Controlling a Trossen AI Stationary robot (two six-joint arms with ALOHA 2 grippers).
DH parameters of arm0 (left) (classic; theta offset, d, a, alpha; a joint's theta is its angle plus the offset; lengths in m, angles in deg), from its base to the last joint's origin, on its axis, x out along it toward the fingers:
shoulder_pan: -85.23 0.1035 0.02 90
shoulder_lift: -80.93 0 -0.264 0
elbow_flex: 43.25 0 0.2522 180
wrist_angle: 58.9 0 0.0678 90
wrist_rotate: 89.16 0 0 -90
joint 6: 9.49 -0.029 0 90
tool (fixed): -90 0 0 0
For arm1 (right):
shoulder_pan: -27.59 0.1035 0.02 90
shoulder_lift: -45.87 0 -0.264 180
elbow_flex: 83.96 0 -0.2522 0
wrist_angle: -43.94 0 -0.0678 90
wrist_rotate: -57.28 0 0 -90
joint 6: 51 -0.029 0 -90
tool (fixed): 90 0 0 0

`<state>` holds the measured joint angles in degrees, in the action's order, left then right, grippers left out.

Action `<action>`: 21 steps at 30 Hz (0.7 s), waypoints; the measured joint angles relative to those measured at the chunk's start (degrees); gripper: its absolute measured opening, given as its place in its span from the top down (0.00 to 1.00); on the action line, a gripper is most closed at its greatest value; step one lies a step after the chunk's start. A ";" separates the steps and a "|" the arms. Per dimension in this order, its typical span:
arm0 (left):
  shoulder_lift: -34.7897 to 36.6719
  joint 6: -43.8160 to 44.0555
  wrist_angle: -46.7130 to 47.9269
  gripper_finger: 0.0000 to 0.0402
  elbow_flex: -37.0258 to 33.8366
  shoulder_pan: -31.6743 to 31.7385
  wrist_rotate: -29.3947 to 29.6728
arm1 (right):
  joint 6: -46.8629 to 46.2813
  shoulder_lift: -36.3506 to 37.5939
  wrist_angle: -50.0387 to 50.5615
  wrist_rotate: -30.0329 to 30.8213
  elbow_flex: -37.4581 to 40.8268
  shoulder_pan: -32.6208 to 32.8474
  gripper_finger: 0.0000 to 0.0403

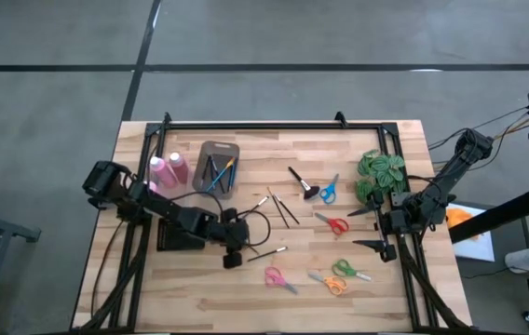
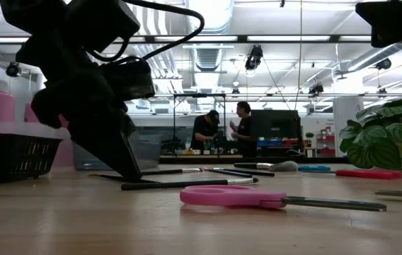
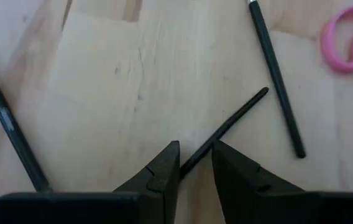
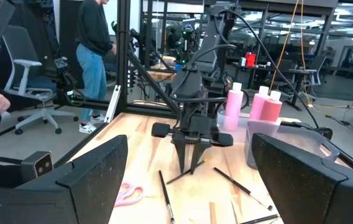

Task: Pick & Place Paint Supplies
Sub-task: Put the middle gold brush into the black bin

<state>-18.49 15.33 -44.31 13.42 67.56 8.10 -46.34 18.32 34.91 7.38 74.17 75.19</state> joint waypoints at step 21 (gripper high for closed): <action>0.11 22.69 11.20 0.76 4.61 -7.95 0.41 | 0.00 0.00 0.00 0.00 -0.01 -0.01 0.15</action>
<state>-18.38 38.03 -33.11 18.04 59.61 8.50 -46.34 18.32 34.91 7.38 74.16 75.18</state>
